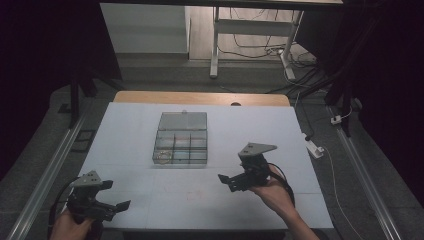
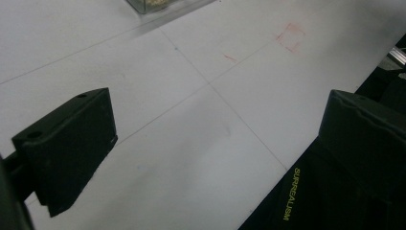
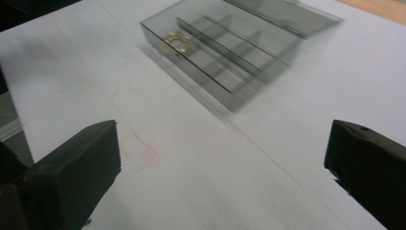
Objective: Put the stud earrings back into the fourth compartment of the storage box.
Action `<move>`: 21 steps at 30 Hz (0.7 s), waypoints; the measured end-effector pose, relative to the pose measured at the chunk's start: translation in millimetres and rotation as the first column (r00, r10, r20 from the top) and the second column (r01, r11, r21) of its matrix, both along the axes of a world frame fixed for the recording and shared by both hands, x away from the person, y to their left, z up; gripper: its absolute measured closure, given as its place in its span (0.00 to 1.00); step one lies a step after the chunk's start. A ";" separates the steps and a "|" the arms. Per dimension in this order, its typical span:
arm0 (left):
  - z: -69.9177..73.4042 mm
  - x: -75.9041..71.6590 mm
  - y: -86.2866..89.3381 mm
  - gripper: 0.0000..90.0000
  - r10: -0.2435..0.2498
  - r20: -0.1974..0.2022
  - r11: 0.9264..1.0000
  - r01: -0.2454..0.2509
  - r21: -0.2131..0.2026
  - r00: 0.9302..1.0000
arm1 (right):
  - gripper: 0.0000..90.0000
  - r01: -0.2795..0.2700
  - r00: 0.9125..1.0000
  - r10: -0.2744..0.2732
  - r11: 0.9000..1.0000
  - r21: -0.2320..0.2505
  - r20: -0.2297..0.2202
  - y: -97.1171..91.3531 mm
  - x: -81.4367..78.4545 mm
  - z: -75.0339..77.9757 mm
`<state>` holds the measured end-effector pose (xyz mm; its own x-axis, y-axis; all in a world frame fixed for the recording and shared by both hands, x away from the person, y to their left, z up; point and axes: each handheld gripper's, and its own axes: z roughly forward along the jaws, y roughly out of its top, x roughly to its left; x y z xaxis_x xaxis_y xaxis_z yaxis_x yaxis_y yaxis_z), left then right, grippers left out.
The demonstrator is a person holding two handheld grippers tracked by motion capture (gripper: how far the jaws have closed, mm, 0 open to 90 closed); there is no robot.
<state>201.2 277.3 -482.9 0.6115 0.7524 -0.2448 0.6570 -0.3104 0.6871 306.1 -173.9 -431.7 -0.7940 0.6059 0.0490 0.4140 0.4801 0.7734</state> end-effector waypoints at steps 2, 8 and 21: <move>0.0 0.1 0.5 0.00 -0.003 0.003 1.000 0.003 -0.003 1.000 | 0.00 0.030 0.999 -0.030 1.000 0.001 0.010 -15.0 -6.5 0.6; 0.1 -0.3 1.6 0.00 0.002 0.003 1.000 -0.002 -0.011 1.000 | 0.00 0.135 0.991 -0.135 0.991 0.000 -0.002 -60.8 -26.9 -3.9; 0.1 -0.4 2.2 0.00 0.011 0.001 1.000 -0.011 -0.019 1.000 | 0.00 0.296 0.949 -0.302 0.952 -0.078 -0.085 -120.3 -46.9 -31.0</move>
